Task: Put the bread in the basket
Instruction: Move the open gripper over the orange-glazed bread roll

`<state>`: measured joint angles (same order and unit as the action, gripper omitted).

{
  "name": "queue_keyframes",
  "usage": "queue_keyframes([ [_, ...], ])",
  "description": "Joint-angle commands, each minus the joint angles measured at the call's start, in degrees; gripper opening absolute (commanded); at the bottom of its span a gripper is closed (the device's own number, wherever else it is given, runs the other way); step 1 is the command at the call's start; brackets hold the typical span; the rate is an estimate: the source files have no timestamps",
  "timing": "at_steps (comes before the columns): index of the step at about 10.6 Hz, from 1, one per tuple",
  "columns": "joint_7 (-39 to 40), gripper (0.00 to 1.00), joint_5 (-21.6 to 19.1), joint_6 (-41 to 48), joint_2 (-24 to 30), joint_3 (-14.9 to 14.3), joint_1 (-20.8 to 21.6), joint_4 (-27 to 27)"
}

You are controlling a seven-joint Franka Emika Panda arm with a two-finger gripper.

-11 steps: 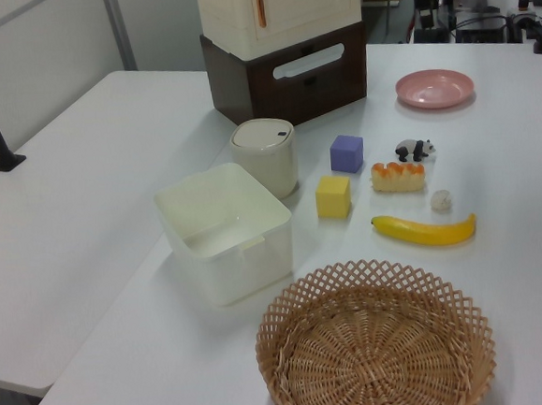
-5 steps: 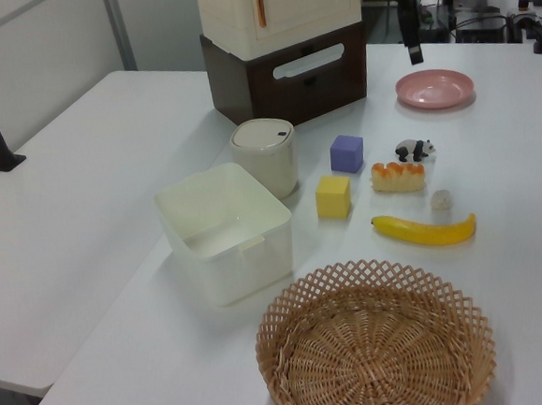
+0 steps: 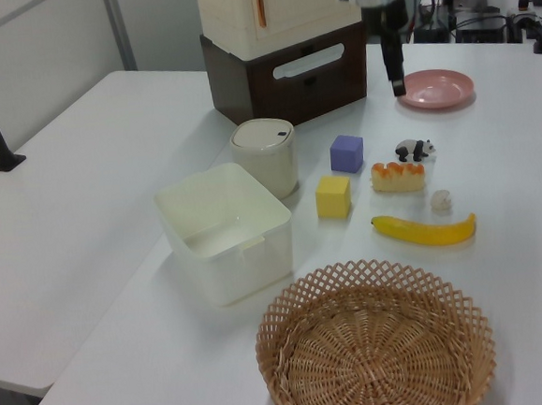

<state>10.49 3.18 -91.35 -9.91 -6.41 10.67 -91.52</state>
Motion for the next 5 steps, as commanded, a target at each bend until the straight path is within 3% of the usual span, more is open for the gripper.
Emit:
queue_keyframes([
  [1,-1.2,1.00,-0.3,-7.8,1.3,-0.5,1.8,-8.6],
  [5,-1.3,1.00,0.1,-11.4,-2.6,-0.6,2.0,-10.1],
])
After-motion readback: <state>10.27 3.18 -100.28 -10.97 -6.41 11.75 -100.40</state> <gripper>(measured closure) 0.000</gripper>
